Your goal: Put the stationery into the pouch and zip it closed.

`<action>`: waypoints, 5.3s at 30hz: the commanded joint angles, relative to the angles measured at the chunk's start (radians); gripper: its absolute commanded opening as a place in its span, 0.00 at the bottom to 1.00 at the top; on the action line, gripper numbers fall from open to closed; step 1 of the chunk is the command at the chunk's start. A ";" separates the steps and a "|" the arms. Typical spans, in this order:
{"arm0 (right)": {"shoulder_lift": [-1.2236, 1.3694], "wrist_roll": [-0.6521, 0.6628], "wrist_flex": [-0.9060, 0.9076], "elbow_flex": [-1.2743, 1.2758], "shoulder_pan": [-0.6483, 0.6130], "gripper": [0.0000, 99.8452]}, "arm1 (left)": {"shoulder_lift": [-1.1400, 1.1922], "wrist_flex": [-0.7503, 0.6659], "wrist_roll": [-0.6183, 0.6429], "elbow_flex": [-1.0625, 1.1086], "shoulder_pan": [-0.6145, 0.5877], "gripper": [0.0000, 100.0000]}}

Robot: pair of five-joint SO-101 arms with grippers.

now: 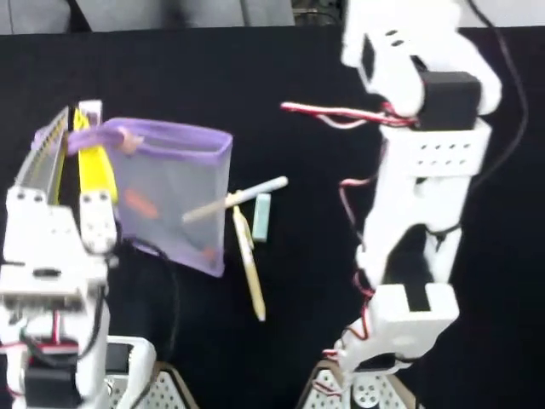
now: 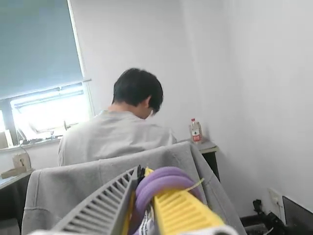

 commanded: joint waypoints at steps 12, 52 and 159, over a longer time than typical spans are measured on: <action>-0.134 -0.127 0.137 -0.084 -0.209 0.01 | -0.204 -0.015 -0.060 0.194 0.016 0.03; -0.541 -0.046 0.261 0.073 -0.503 0.01 | -0.204 -0.014 -0.041 0.199 0.024 0.03; -1.469 0.069 -0.910 2.468 -0.402 0.28 | -0.204 -0.018 0.086 0.140 -0.107 0.03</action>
